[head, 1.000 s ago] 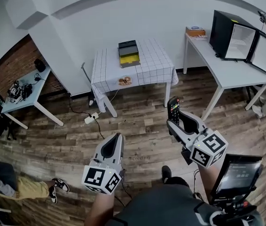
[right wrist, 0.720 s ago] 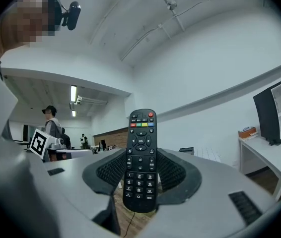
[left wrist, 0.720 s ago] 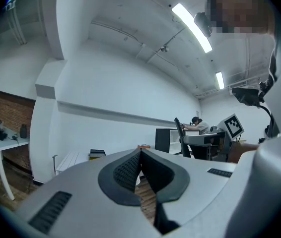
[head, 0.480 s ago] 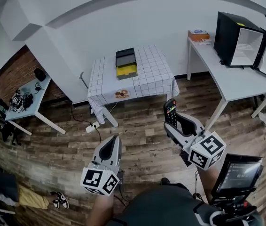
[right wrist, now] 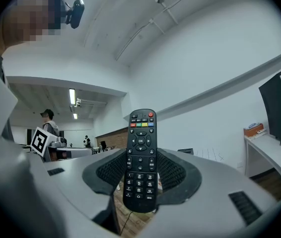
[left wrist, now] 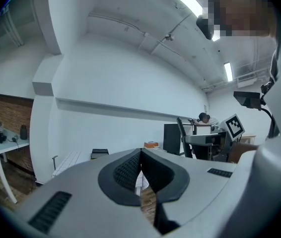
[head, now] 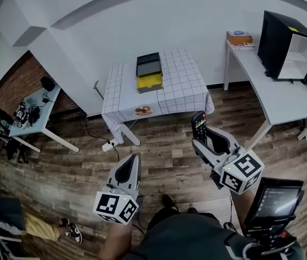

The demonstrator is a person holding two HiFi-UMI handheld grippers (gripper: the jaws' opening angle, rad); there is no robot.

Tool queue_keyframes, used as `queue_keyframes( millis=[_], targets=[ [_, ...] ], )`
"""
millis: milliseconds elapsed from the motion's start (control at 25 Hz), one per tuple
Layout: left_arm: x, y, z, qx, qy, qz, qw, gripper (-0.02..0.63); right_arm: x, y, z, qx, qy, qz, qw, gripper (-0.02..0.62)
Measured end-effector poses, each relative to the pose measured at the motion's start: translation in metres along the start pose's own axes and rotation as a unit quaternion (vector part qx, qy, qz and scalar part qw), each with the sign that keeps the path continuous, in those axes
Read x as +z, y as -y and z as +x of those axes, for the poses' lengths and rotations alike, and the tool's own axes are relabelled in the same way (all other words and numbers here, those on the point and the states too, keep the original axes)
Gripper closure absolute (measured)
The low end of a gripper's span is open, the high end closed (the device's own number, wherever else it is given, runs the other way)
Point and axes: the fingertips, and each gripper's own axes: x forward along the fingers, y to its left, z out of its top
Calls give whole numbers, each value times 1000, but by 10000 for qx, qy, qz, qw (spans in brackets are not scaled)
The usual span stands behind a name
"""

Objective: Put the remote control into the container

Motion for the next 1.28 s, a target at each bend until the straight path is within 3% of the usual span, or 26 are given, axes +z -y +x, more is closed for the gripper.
queue_keyframes(
  millis=[520, 920, 1280],
  targets=[
    [16, -117, 92, -169, 116, -25, 9998, 597, 10, 42, 138, -122, -129, -198, 9996, 397],
    [19, -228, 153, -304, 186, -58, 9993, 597, 9, 74, 253, -472, -221, -242, 9983, 397],
    [13, -278, 213, -318, 165, -354, 9987, 597, 1, 110, 319, -464, -540, -225, 9972, 397]
  ],
)
